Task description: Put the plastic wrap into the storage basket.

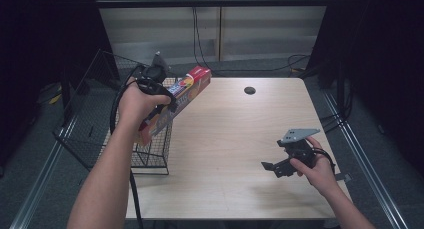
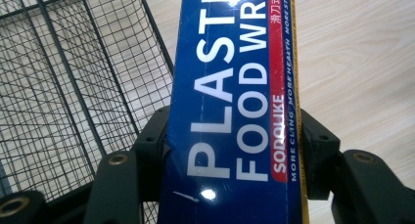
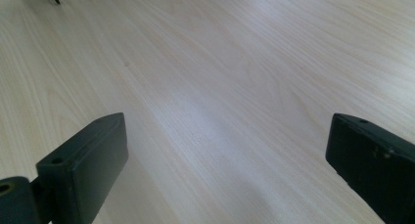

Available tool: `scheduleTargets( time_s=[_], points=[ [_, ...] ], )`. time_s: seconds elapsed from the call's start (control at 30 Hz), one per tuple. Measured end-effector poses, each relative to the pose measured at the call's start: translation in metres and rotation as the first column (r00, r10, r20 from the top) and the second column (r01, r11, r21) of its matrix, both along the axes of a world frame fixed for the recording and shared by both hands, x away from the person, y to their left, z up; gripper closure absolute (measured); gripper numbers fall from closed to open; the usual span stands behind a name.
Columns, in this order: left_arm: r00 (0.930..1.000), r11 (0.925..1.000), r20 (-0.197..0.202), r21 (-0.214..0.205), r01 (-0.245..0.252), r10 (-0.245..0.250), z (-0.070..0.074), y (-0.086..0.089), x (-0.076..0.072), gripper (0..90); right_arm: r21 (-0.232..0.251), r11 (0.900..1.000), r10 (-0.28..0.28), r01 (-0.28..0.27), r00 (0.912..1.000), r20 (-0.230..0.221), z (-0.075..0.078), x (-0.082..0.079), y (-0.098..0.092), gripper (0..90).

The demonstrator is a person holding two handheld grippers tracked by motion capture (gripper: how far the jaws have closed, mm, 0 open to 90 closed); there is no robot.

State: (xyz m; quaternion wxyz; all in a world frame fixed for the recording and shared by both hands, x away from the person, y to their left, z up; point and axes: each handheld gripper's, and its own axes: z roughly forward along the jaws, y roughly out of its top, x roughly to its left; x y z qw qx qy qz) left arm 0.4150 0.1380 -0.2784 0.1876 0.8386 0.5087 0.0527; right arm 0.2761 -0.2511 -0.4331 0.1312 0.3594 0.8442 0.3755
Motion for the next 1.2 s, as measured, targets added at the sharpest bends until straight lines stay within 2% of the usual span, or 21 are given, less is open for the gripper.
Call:
scheduleTargets(
  time_s=[0.07, 0.23, 0.27, 0.5, 0.53, 0.57, 0.7, 0.73, 0.97, 1.1, 1.13, 1.2],
  points=[
    [1.0000, 1.0000, -0.007, -0.001, -0.005, 0.005, 0.002, 0.003, 0.000, 43.4, 0.007, 1.0000, 0.000, 0.000, 1.0000, -0.005, -0.001, 0.000, 0.001, 1.9],
    [0.9994, 0.9994, 0.008, -0.003, -0.034, 0.034, 0.004, 0.006, 0.000, 43.4, 0.003, 1.0000, -0.004, 0.004, 0.9999, -0.011, -0.002, 0.000, 0.000, 1.8],
    [0.9995, 0.9995, -0.004, 0.000, -0.031, 0.031, 0.006, 0.009, 0.001, 43.4, -0.002, 1.0000, -0.007, 0.007, 0.9999, -0.012, -0.002, 0.000, -0.001, 1.9],
    [0.9986, 0.9986, 0.012, -0.002, -0.052, 0.052, 0.010, 0.016, 0.000, 43.4, 0.003, 0.9999, -0.013, 0.013, 0.9999, -0.009, -0.002, 0.000, -0.002, 1.8],
    [0.9972, 0.9973, 0.018, -0.010, -0.073, 0.073, 0.012, 0.018, 0.000, 43.4, 0.005, 0.9999, -0.012, 0.012, 0.9999, -0.008, -0.002, 0.000, -0.002, 1.7],
    [0.9978, 0.9980, 0.019, -0.002, -0.064, 0.064, 0.013, 0.020, 0.000, 43.4, 0.005, 1.0000, -0.008, 0.008, 0.9999, -0.008, -0.003, 0.000, -0.002, 1.8],
    [0.9962, 0.9964, 0.021, 0.001, -0.085, 0.085, 0.016, 0.025, 0.000, 43.4, -0.003, 1.0000, -0.007, 0.007, 0.9999, -0.012, -0.004, 0.000, 0.000, 1.8],
    [0.9951, 0.9953, 0.020, -0.010, -0.096, 0.097, 0.016, 0.027, 0.000, 43.4, -0.003, 1.0000, -0.009, 0.009, 0.9999, -0.012, -0.004, 0.000, 0.000, 1.8],
    [0.9915, 0.9920, 0.030, -0.003, -0.126, 0.126, 0.020, 0.039, 0.000, 43.4, -0.010, 1.0000, -0.002, 0.002, 0.9999, -0.014, -0.004, 0.000, 0.001, 1.9],
    [0.9859, 0.9863, 0.031, -0.003, -0.165, 0.165, 0.021, 0.044, 0.000, 43.4, -0.005, 1.0000, -0.003, 0.003, 0.9999, -0.012, -0.004, 0.000, 0.000, 1.8],
    [0.9868, 0.9872, 0.033, 0.009, -0.159, 0.159, 0.022, 0.046, 0.001, 43.4, -0.004, 1.0000, -0.004, 0.004, 0.9999, -0.013, -0.005, 0.000, 0.000, 1.8],
    [0.9844, 0.9848, 0.030, 0.010, -0.174, 0.173, 0.021, 0.047, 0.001, 43.5, -0.004, 1.0000, 0.001, -0.001, 0.9999, -0.016, -0.005, 0.001, 0.000, 1.9]
  ],
)
